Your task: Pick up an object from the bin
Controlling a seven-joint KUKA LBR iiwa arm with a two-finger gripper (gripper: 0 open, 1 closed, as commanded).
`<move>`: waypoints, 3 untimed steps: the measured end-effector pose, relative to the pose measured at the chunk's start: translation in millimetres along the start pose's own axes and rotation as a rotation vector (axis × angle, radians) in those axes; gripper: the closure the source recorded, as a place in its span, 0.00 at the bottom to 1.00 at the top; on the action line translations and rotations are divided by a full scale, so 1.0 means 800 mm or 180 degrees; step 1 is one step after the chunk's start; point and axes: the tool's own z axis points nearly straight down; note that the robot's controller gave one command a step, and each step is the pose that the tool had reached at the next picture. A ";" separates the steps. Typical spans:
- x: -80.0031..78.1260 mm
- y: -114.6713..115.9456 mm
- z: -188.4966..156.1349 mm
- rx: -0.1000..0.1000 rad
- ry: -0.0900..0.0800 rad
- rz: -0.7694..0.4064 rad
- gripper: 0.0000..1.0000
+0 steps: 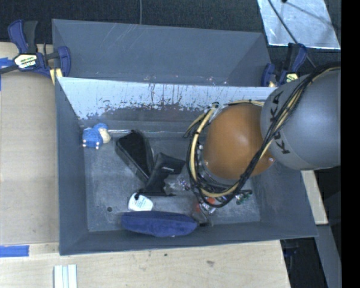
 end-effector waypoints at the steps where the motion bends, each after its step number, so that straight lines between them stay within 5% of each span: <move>1: 0.011 0.009 -0.001 0.0002 -0.0009 -0.0070 0.00; 2: 0.011 0.009 -0.001 0.0003 -0.0011 -0.0073 1.00; 3: 0.008 -0.024 -0.104 0.0027 -0.0035 -0.0157 1.00</move>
Offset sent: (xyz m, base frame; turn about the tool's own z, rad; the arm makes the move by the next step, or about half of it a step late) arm -0.0118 -0.0001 0.0005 -0.0248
